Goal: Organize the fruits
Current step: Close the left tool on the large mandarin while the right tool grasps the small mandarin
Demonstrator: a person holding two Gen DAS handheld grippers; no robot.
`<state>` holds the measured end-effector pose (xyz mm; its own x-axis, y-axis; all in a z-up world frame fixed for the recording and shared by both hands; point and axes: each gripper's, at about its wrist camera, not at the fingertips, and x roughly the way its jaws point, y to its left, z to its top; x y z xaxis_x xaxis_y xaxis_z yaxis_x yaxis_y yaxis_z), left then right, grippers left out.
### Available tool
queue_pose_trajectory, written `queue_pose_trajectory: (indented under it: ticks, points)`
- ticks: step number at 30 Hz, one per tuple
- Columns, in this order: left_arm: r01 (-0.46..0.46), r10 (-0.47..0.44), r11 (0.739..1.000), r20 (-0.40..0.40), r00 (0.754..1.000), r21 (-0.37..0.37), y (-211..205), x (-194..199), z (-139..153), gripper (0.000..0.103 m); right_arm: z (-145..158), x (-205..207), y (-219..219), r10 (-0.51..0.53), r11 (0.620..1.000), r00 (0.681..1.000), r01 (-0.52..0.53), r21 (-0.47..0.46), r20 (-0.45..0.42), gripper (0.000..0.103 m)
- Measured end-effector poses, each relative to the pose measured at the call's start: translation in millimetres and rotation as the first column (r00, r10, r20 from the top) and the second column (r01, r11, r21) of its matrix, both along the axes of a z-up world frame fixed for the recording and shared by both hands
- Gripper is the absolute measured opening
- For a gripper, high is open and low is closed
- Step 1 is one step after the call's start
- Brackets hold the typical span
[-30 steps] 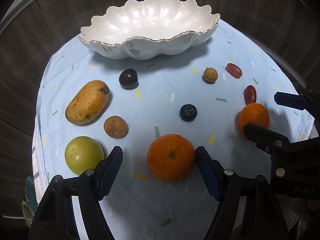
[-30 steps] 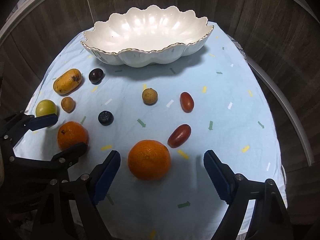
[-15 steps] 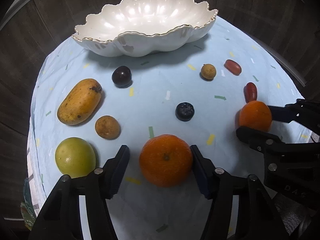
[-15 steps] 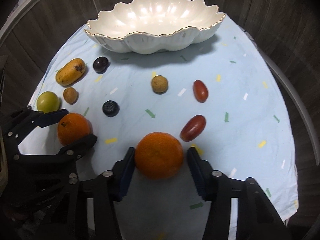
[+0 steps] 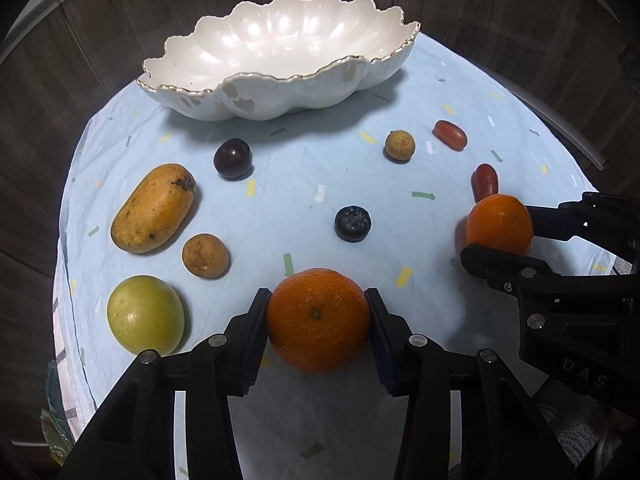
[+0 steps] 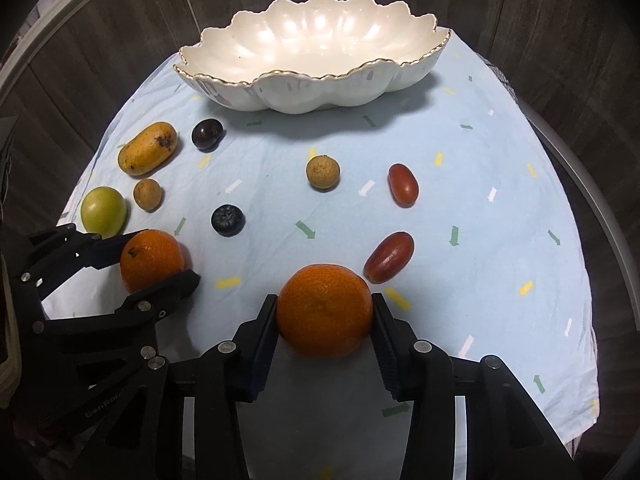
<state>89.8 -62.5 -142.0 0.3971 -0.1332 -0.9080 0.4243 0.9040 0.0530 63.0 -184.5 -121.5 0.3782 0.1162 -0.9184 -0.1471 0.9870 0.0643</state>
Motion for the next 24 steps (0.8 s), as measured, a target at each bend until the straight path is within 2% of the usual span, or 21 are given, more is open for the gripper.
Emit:
queue_pose_trajectory:
  ticks: [24]
  points:
    - [-0.01, 0.012, 1.0, 0.076, 0.997, -0.017, 3, -8, 39, 0.045, 32, -7, 0, -0.01, 1.0, 0.997, 0.009, 0.023, 0.076, 0.045]
